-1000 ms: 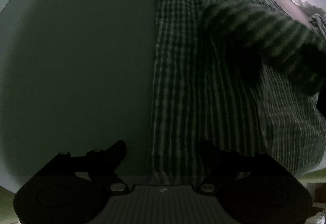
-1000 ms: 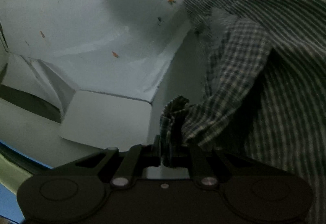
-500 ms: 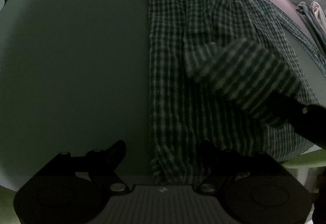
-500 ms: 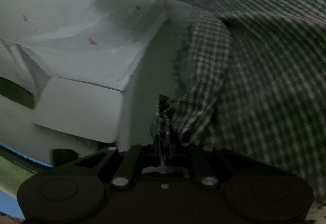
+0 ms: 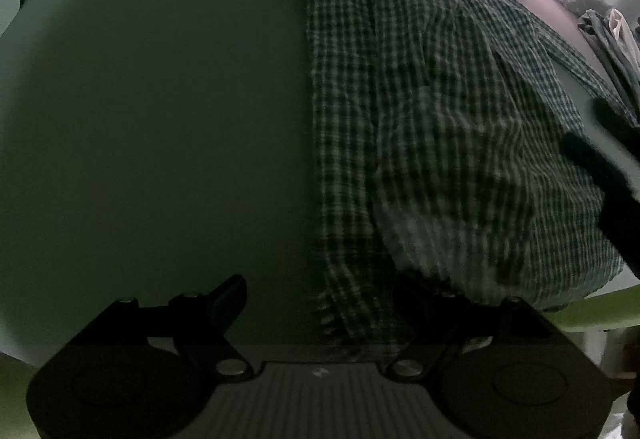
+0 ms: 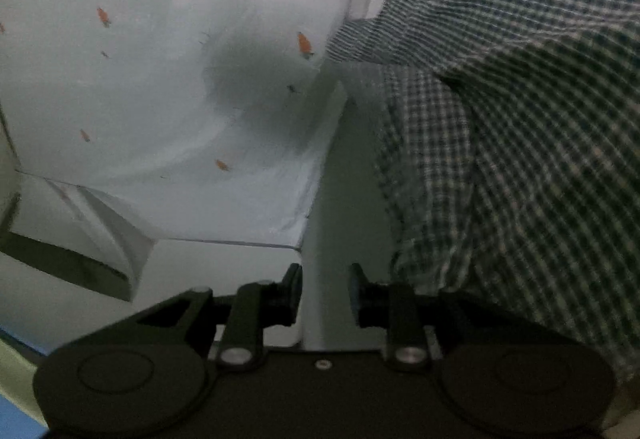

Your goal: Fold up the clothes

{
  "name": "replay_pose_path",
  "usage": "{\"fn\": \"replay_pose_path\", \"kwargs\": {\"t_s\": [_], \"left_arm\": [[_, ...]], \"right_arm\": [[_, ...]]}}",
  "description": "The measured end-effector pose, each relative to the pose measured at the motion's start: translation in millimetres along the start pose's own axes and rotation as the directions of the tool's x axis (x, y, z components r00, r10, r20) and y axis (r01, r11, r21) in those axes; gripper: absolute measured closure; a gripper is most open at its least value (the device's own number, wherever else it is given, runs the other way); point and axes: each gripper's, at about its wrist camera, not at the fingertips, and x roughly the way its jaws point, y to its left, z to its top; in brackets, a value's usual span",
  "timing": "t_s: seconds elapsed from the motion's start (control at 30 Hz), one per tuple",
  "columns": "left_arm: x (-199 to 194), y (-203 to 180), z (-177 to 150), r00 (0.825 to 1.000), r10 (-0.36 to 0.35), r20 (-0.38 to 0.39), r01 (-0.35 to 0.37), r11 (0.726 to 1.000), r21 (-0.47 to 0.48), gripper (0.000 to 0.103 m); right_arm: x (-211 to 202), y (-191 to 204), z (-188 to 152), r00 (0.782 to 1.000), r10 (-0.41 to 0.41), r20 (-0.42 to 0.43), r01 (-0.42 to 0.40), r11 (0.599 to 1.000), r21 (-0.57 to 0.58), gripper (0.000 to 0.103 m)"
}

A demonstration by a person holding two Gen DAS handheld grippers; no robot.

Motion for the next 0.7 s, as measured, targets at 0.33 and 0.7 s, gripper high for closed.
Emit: {"fn": "replay_pose_path", "kwargs": {"t_s": [0.33, 0.7], "left_arm": [[-8, 16, 15, 0.999, 0.034, 0.02, -0.033, 0.996, -0.081, 0.022], [-7, -12, 23, 0.992, 0.123, 0.033, -0.111, 0.964, -0.242, 0.022]], "right_arm": [[44, -18, -7, 0.944, -0.244, -0.222, 0.241, 0.97, -0.043, 0.081], [46, -53, 63, 0.938, -0.277, -0.21, 0.298, 0.951, 0.08, 0.088]]}}
